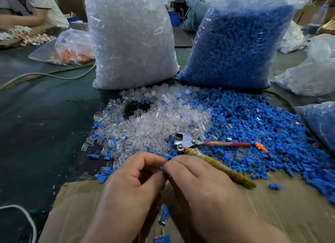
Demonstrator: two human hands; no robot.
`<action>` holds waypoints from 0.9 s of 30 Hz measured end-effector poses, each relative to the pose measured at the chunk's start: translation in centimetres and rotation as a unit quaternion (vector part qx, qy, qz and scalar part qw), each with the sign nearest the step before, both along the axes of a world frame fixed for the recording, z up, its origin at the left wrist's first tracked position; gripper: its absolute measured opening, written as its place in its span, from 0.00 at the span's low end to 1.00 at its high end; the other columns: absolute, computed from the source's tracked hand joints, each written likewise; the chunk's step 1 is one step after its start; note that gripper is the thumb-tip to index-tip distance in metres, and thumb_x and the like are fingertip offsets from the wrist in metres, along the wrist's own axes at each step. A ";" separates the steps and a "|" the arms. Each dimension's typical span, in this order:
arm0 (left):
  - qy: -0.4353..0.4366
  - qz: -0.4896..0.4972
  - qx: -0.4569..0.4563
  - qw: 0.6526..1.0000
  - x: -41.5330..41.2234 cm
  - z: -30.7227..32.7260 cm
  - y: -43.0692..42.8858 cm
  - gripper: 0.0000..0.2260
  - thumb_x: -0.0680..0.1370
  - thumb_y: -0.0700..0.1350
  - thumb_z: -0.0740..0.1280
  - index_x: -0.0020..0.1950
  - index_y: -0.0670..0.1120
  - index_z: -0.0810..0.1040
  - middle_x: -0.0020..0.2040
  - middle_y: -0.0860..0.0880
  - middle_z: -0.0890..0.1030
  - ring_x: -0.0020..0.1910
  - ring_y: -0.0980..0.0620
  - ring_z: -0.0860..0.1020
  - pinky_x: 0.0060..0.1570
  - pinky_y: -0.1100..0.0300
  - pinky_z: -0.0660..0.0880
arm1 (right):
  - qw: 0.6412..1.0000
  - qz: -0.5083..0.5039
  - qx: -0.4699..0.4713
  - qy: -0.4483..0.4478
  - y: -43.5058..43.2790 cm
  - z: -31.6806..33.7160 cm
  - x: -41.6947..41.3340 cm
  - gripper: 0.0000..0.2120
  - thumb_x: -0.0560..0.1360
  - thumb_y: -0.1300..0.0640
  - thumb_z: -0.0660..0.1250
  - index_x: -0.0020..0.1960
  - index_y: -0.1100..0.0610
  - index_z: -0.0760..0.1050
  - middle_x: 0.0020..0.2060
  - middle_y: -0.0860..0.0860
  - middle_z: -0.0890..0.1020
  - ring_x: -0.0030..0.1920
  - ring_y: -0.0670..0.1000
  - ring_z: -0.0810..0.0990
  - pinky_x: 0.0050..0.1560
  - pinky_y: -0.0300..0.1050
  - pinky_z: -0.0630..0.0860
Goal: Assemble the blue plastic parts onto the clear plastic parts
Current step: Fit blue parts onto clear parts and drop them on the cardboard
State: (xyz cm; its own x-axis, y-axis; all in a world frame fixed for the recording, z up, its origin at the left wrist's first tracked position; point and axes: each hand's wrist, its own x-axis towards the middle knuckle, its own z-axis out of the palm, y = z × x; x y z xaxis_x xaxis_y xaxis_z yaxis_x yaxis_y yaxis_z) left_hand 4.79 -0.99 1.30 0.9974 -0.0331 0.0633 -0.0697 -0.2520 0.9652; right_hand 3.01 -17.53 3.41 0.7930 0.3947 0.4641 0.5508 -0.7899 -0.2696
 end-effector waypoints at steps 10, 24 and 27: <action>0.119 -0.017 -0.226 0.967 0.6 1.2 0.3 0.07 0.62 0.38 0.72 0.36 0.48 0.83 0.28 0.44 0.77 0.25 0.50 0.76 0.22 0.62 0.74 | 0.941 -0.213 -0.205 0.168 -5.3 0.0 2.7 0.36 0.75 0.30 0.52 0.76 0.43 0.44 0.77 0.47 0.55 0.77 0.53 0.51 0.77 0.52 0.45; 0.173 -0.039 -0.245 0.953 0.7 1.5 0.7 0.09 0.61 0.41 0.73 0.40 0.47 0.83 0.30 0.42 0.77 0.24 0.50 0.73 0.22 0.62 0.73 | 0.938 -0.226 -0.212 0.156 -5.6 0.1 4.0 0.26 0.73 0.35 0.57 0.68 0.45 0.65 0.60 0.46 0.73 0.58 0.53 0.70 0.59 0.51 0.67; 0.164 -0.038 -0.247 0.954 0.6 1.6 0.8 0.09 0.62 0.42 0.73 0.41 0.47 0.83 0.30 0.42 0.77 0.23 0.50 0.73 0.21 0.62 0.72 | 0.952 -0.223 -0.165 0.132 -5.8 0.9 3.6 0.24 0.74 0.37 0.55 0.67 0.44 0.65 0.56 0.44 0.74 0.55 0.50 0.70 0.56 0.49 0.68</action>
